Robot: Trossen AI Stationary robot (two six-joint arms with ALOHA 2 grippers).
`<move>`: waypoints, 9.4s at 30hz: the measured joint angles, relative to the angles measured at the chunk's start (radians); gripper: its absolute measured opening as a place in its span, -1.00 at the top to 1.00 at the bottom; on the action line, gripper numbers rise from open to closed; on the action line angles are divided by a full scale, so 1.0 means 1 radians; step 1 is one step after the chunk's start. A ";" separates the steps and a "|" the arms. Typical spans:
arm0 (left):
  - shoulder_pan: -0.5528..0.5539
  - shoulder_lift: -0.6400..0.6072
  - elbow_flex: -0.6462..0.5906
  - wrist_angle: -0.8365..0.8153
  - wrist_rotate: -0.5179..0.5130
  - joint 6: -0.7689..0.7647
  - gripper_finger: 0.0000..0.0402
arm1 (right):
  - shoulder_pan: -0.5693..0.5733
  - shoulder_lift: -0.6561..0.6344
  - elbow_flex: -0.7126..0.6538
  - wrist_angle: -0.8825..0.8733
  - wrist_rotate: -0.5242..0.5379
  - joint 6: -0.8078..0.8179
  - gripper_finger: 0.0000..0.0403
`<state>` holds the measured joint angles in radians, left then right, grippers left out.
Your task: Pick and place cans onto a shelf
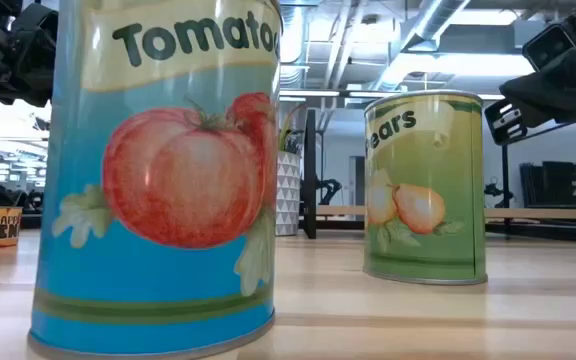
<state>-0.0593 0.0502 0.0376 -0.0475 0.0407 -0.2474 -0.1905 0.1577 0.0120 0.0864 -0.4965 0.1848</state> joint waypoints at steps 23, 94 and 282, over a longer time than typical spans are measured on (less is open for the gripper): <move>0.000 0.000 0.000 0.000 0.000 0.000 0.54 | 0.000 0.000 0.000 0.000 0.000 0.000 0.78; 0.000 0.025 -0.014 0.693 -0.258 0.519 0.54 | 0.000 0.000 0.000 0.698 0.312 -0.144 0.78; 0.153 0.912 0.702 -0.879 -0.683 -0.239 0.54 | 0.541 1.580 1.272 -0.797 0.673 0.103 0.29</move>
<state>0.0940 0.9623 0.7395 -0.9260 -0.6422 -0.4867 0.3508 1.7378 1.2839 -0.7104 0.1760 0.2882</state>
